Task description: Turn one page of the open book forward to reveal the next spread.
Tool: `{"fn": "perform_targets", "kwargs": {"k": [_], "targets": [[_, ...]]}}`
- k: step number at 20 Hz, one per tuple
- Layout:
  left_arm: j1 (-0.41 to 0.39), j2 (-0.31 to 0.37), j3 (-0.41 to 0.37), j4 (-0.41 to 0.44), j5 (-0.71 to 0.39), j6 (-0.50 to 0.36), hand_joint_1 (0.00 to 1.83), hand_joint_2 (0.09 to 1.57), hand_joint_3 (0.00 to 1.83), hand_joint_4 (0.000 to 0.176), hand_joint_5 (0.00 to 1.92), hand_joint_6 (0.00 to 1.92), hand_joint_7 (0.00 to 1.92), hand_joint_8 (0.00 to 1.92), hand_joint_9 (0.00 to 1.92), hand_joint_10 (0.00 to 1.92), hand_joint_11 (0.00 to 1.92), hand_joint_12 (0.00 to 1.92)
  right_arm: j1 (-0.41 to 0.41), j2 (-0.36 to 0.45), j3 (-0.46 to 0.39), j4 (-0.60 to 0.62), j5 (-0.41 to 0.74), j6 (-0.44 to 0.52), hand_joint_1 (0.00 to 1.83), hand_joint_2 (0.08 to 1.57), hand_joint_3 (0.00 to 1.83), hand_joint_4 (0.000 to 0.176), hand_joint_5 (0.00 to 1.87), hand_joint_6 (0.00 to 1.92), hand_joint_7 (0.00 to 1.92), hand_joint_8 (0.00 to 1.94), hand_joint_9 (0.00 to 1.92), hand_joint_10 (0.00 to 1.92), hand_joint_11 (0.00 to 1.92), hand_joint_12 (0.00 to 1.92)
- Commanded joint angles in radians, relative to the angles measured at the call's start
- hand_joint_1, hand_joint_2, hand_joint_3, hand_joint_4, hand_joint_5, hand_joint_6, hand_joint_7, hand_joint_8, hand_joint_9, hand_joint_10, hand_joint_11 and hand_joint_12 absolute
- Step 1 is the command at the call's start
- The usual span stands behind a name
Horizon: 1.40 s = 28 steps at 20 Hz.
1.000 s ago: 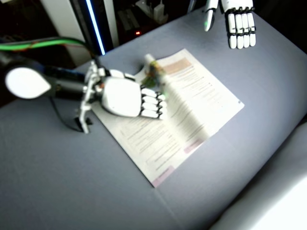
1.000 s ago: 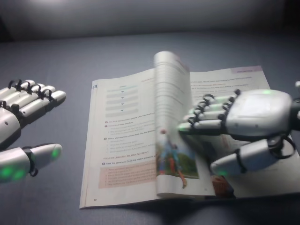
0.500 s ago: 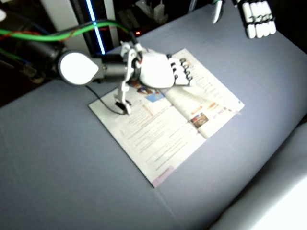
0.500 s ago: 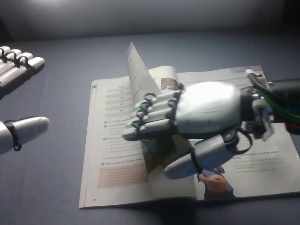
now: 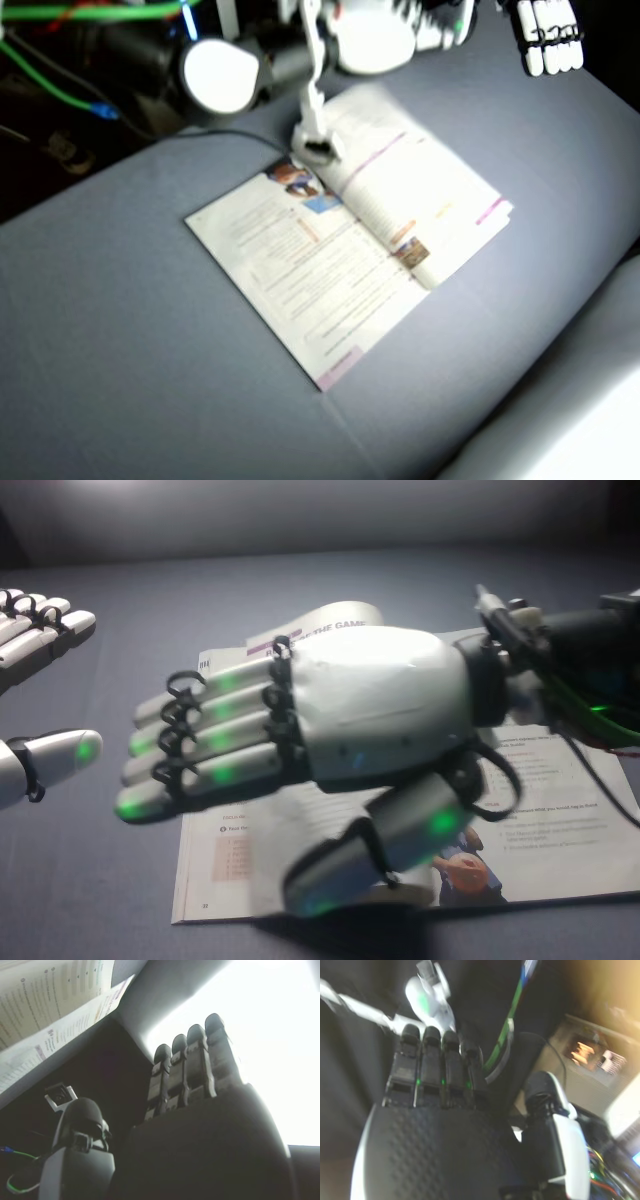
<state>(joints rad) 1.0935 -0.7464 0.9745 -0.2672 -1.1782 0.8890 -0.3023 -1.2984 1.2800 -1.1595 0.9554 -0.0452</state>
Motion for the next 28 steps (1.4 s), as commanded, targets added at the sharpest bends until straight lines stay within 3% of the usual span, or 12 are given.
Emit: {"fn": "perform_targets", "kwargs": {"k": [1,4,10,15,16,17,20,22,23,24,28], "targets": [[-0.011,-0.001,0.007,-0.009,-0.115,-0.003,0.00,1.26,0.00,0.000,0.10,0.00,0.07,0.00,0.05,0.00,0.04,0.02,0.012,0.021,-0.009,0.087,0.088,0.005,0.04,1.32,0.01,0.000,0.14,0.00,0.15,0.00,0.12,0.00,0.08,0.02],[-0.011,-0.001,0.002,-0.010,-0.123,-0.010,0.00,1.26,0.00,0.000,0.11,0.00,0.09,0.01,0.06,0.01,0.04,0.02,0.011,0.085,-0.030,0.116,0.089,0.005,0.00,1.30,0.00,0.000,0.06,0.00,0.09,0.00,0.07,0.01,0.03,0.01],[0.015,0.001,-0.015,-0.032,-0.167,-0.011,0.00,1.27,0.00,0.000,0.11,0.00,0.10,0.00,0.06,0.00,0.03,0.02,-0.053,0.217,-0.037,0.253,0.066,-0.018,0.00,1.32,0.01,0.000,0.17,0.02,0.19,0.01,0.14,0.00,0.06,0.03],[0.051,-0.012,-0.025,-0.074,-0.257,-0.034,0.00,1.27,0.00,0.000,0.16,0.01,0.12,0.01,0.08,0.01,0.07,0.04,-0.197,0.287,-0.044,0.570,0.078,-0.173,0.00,1.31,0.00,0.000,0.13,0.00,0.10,0.00,0.06,0.00,0.03,0.01],[0.053,-0.017,-0.026,-0.080,-0.286,-0.047,0.00,1.30,0.01,0.000,0.14,0.00,0.11,0.00,0.08,0.00,0.07,0.04,-0.249,0.308,-0.047,0.666,0.108,-0.203,0.00,1.35,0.00,0.000,0.19,0.00,0.15,0.01,0.15,0.00,0.00,0.51],[0.054,-0.022,-0.027,-0.082,-0.309,-0.059,0.00,1.30,0.01,0.000,0.11,0.00,0.10,0.00,0.08,0.00,0.07,0.04,-0.286,0.323,-0.047,0.741,0.142,-0.216,0.00,1.35,0.00,0.000,0.15,0.00,0.09,0.01,0.08,0.01,0.00,0.36],[0.052,-0.038,-0.026,-0.076,-0.397,-0.109,0.00,1.31,0.01,0.000,0.12,0.00,0.07,0.00,0.01,0.00,0.00,0.00,-0.390,0.355,-0.061,0.940,0.260,-0.278,0.00,1.34,0.00,0.000,0.11,0.00,0.10,0.01,0.07,0.00,0.00,0.21],[0.049,-0.049,-0.022,-0.062,-0.451,-0.148,0.00,1.34,0.02,0.000,0.11,0.00,0.07,0.00,0.00,0.00,0.00,0.00,-0.443,0.367,-0.073,1.027,0.334,-0.296,0.23,1.34,0.00,0.000,0.12,0.00,0.12,0.01,0.10,0.01,0.00,0.21],[0.047,-0.052,-0.021,-0.058,-0.465,-0.156,0.00,1.34,0.02,0.000,0.11,0.00,0.07,0.00,0.00,0.00,0.00,0.00,-0.461,0.369,-0.075,1.049,0.360,-0.296,0.23,1.34,0.00,0.000,0.12,0.00,0.12,0.01,0.10,0.01,0.00,0.21],[0.044,-0.057,-0.021,-0.051,-0.492,-0.169,0.00,1.39,0.01,0.000,0.10,0.00,0.07,0.00,0.01,0.00,0.00,0.00,-0.494,0.372,-0.081,1.093,0.407,-0.296,0.43,1.33,0.00,0.000,0.14,0.01,0.12,0.01,0.09,0.01,0.04,0.15],[0.038,-0.058,-0.025,-0.039,-0.538,-0.175,0.00,1.38,0.00,0.000,0.12,0.01,0.08,0.01,0.04,0.01,0.04,0.02,-0.592,0.379,-0.099,1.223,0.556,-0.296,0.46,1.40,0.01,0.000,0.10,0.00,0.04,0.00,0.01,0.00,0.00,0.02]]}}
